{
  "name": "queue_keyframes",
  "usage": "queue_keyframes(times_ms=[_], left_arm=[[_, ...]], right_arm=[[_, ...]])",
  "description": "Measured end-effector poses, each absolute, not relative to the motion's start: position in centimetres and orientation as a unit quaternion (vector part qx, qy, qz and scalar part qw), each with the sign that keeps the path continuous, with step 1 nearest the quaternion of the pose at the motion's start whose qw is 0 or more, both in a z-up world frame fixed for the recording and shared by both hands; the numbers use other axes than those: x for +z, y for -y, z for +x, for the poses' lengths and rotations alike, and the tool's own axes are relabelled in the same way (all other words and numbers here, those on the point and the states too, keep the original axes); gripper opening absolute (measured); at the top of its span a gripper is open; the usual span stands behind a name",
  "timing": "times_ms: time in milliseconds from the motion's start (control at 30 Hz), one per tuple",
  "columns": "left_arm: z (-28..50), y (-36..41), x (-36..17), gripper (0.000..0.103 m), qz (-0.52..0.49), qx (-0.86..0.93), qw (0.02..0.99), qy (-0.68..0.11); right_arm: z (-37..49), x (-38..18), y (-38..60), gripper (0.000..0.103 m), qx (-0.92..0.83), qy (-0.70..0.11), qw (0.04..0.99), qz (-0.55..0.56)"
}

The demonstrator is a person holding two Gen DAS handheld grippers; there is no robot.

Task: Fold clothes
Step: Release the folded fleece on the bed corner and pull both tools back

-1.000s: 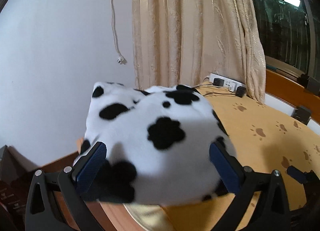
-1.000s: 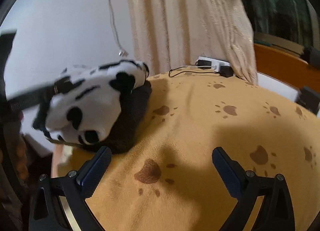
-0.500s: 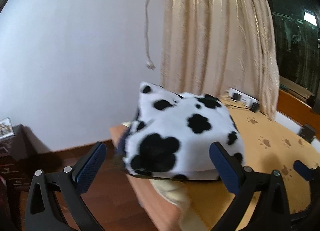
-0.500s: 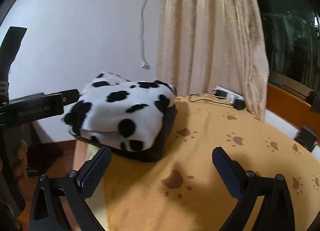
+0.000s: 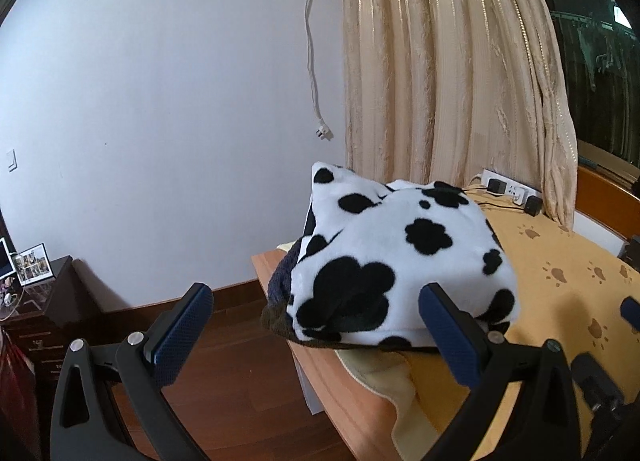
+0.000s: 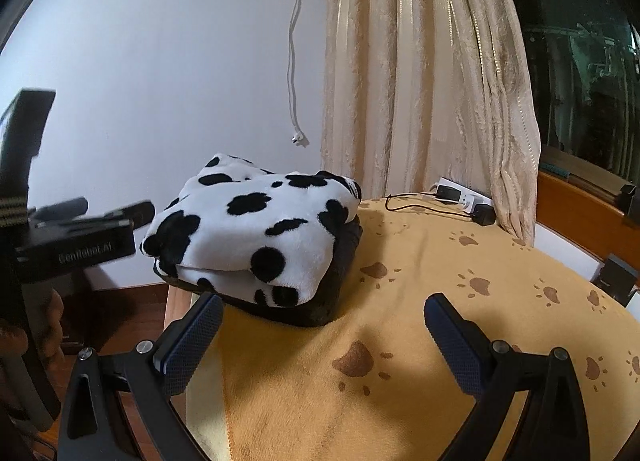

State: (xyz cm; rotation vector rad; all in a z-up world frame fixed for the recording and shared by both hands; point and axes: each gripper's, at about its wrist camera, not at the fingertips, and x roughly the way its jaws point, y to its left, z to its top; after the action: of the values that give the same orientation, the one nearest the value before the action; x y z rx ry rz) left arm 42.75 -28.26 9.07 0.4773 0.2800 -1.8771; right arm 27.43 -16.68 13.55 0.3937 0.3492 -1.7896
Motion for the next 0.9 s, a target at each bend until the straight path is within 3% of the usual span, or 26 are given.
queue_keyframes(times_ms=[467,700,900], left_arm=[[44.8,26.8,11.4,0.103,0.155,-0.802,0.563,-0.126],[44.3,27.2,9.9,0.103,0.174,-0.807,0.548,-0.135],[43.6,26.6,8.6,0.103,0.177,-0.795,0.573,-0.093]], right_arm=[[29.3,18.2,18.1,0.102,-0.778,-0.15,0.599,0.114],[29.7,16.4,20.0,0.102,-0.78,-0.14,0.596,0.131],[29.1,14.2,21.5,0.102,-0.776,-0.156,0.59,0.159]])
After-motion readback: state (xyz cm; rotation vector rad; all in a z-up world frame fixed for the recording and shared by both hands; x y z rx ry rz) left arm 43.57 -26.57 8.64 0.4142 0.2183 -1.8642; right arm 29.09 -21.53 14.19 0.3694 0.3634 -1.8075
